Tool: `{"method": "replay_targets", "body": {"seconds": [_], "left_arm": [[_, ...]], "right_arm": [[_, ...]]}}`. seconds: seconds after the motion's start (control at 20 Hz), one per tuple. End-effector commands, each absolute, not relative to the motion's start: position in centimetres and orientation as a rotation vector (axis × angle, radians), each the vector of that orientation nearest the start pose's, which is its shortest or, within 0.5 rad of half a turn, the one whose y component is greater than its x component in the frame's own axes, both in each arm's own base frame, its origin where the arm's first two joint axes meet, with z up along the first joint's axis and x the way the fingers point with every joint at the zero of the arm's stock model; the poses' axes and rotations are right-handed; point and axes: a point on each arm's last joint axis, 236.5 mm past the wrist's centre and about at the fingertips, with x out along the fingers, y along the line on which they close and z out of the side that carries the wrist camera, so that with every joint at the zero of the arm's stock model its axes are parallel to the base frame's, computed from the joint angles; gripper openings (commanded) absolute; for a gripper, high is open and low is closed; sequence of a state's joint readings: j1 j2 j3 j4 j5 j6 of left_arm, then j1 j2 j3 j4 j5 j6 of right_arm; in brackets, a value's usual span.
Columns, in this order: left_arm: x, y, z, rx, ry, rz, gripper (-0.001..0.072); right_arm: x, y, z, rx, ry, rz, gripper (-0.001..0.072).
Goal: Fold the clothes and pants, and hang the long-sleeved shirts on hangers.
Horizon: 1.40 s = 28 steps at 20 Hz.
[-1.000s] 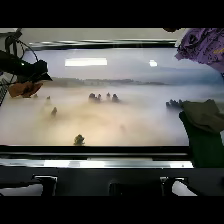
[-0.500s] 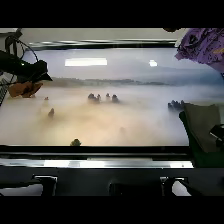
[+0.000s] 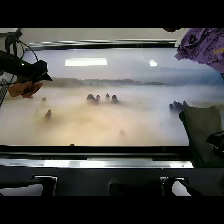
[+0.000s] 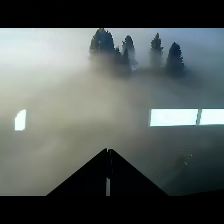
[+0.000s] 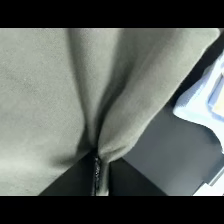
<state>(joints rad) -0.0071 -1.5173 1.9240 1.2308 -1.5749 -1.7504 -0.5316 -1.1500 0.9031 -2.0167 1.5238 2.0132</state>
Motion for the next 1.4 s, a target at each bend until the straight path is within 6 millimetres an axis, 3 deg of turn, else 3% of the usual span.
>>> {"method": "replay_targets", "body": {"seconds": [0.0,0.2,0.35,0.4,0.5,0.55,0.65,0.75,0.8,0.95,1.0,1.2,1.35], "left_arm": [[44.2,-8.2,16.5,-0.35,1.185,-0.203,0.0017],[44.2,-8.2,16.5,-0.35,1.185,-0.203,0.0017],[44.2,-8.2,16.5,-0.35,1.185,-0.203,0.0017],[44.2,-8.2,16.5,-0.35,1.184,-0.203,0.0017],[44.2,-8.1,16.5,-0.35,1.183,-0.202,0.0017],[44.2,-8.0,16.6,-0.348,1.181,-0.199,0.0017],[44.1,-7.2,16.8,-0.309,1.166,-0.176,0.0017],[43.7,-6.4,17.5,-0.245,1.145,-0.175,0.0016],[43.4,-5.9,17.8,-0.214,1.136,-0.168,0.0016],[41.3,-4.6,17.9,-0.168,1.099,-0.129,0.0016],[40.3,-4.6,17.7,-0.158,1.077,-0.134,0.0016],[35.1,-4.0,15.3,-0.165,1.046,-0.105,0.0016],[33.0,-3.9,14.7,-0.162,1.047,-0.102,0.0017]], "right_arm": [[14.0,-20.8,-1.3,0.326,1.661,-1.093,0.0026],[13.3,-20.7,-1.3,0.317,1.689,-1.104,0.0052],[13.0,-21.2,-0.8,0.279,1.697,-1.115,0.03],[13.5,-21.3,-0.6,0.284,1.68,-1.109,0.0341],[16.6,-21.6,0.0,0.335,1.569,-1.058,0.034],[19.2,-21.4,0.5,0.38,1.487,-0.994,0.0334],[25.8,-19.6,2.1,0.499,1.304,-0.789,0.0237],[31.9,-16.1,4.2,0.558,1.155,-0.554,0.0163],[34.6,-13.3,5.1,0.541,1.111,-0.419,0.0122],[38.6,-3.0,6.2,0.369,1.084,-0.07,0.0071],[39.0,0.4,6.3,0.287,1.084,0.026,0.0026],[37.7,13.2,6.7,0.059,1.068,0.345,0.0027],[35.4,18.8,6.7,-0.044,1.063,0.478,0.0027]]}}
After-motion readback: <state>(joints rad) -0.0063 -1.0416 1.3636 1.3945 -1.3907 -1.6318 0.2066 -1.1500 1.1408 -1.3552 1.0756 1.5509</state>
